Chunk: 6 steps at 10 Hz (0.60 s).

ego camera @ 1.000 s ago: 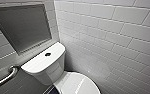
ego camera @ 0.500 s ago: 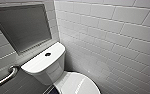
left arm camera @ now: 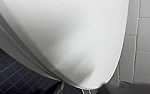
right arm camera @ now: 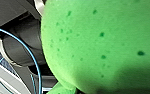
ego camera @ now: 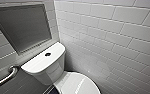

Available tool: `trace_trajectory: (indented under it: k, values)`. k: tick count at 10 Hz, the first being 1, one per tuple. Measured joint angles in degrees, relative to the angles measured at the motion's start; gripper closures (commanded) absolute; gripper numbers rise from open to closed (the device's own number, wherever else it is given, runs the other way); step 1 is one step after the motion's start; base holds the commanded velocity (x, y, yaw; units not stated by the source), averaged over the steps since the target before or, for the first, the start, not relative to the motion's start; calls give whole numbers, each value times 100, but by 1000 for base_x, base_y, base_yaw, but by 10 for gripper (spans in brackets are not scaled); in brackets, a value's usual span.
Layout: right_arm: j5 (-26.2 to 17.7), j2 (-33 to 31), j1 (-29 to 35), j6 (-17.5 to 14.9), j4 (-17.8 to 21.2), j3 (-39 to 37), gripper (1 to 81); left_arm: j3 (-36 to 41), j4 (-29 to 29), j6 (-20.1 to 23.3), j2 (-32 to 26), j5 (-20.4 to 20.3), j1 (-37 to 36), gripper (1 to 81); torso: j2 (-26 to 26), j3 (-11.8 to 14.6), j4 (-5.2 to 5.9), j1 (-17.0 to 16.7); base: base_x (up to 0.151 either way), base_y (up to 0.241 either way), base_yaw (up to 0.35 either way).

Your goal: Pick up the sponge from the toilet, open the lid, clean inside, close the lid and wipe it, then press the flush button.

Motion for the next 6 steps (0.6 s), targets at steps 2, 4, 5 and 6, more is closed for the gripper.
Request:
trace_trajectory:
  k: [2,4,5,6]
  values:
    - [2,0,-2,0,0,0,811,-17,0,0,37,4,2,10,0,0,0,0,0,0,0]
    - [0,-2,-2,0,2,0,811,-321,-17,-7,204,34,13,10,0,0,0,0,0,0,0]
    - [0,0,-2,0,2,0,811,-364,-24,-16,246,59,16,10,0,0,0,0,0,0,0]
    - [-2,0,-2,0,2,0,811,-369,-26,-18,268,59,13,10,0,0,0,0,0,0,0]
